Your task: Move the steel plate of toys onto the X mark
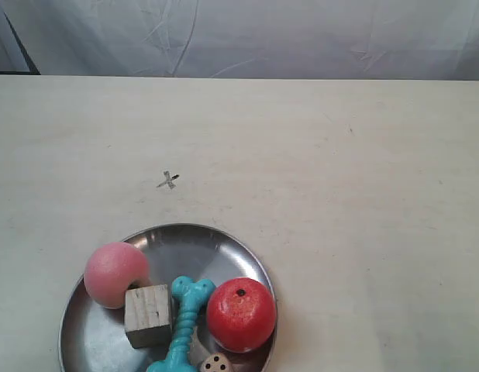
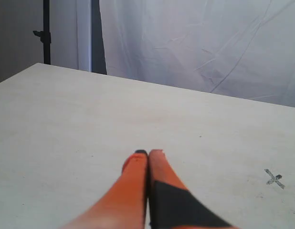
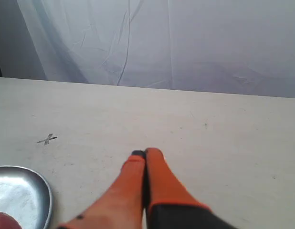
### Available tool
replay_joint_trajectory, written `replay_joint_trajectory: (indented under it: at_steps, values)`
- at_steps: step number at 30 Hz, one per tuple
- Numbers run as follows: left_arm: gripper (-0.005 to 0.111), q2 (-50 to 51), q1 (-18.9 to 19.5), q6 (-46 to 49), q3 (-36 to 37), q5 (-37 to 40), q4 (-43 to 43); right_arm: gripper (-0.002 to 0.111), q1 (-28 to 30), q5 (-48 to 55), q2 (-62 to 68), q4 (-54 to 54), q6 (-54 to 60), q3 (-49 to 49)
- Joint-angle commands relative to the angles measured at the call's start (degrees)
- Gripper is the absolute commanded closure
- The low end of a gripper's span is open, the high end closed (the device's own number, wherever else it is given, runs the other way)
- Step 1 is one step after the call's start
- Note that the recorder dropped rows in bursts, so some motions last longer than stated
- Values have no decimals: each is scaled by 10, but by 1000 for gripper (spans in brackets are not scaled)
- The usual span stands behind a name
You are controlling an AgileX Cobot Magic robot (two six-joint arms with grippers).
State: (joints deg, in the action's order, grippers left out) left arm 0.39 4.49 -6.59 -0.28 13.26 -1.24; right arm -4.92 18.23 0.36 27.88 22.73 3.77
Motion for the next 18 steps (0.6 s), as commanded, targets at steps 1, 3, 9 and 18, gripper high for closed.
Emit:
replay_joint_trajectory:
  at_steps: [1,3,9,18]
  values:
    - [107,-4,-1,1,3,-6,0,109,4,-4,-4,0,3,-2]
    - [107,-4,-1,1,3,-6,0,109,4,-4,-4,0,3,-2]
    - [107,-4,-1,1,3,-6,0,109,4,-20,-4,34,-1,-2]
    - [107,-4,-1,1,3,-6,0,109,4,-77,-4,417,-158,-2]
